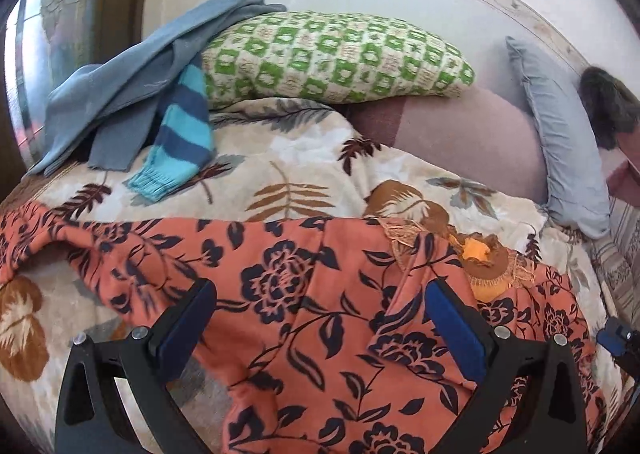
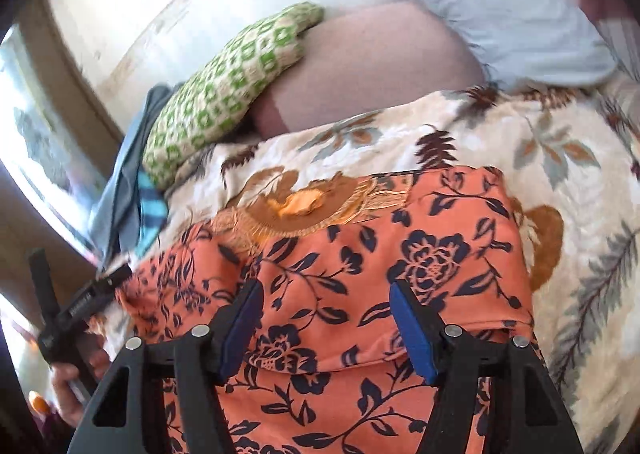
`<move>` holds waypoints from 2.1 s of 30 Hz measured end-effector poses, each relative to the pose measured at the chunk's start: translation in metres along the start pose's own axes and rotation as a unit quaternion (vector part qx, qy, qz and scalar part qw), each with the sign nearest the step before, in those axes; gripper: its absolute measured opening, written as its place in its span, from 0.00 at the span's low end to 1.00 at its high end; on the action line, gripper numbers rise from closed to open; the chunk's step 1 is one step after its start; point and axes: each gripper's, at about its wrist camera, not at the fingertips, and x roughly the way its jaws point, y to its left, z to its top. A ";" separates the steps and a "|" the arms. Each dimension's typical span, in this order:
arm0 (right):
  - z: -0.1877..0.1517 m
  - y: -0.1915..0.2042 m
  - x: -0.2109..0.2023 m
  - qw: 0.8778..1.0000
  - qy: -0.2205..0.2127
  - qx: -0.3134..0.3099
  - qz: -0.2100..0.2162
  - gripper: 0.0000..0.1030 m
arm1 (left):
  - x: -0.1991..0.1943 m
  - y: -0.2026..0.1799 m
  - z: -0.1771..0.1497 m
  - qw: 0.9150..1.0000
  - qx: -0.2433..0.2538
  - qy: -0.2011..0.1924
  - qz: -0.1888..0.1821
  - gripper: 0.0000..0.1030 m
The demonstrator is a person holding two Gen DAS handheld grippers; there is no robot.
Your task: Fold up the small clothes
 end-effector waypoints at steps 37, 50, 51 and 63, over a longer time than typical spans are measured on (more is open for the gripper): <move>-0.009 -0.062 0.056 0.992 0.074 0.099 -0.037 0.75 | 0.057 -0.044 -0.012 0.991 0.065 0.089 -0.078 0.76; -0.008 -0.054 0.061 0.993 0.077 0.078 -0.050 0.81 | 0.055 -0.033 -0.010 0.986 0.043 0.121 -0.101 0.04; -0.008 -0.054 0.061 0.993 0.077 0.078 -0.050 0.81 | 0.049 -0.032 -0.008 0.986 0.041 0.117 -0.111 0.04; -0.010 -0.052 0.061 0.993 0.075 0.067 -0.056 0.81 | -0.004 -0.011 -0.015 0.990 0.047 0.103 -0.086 0.03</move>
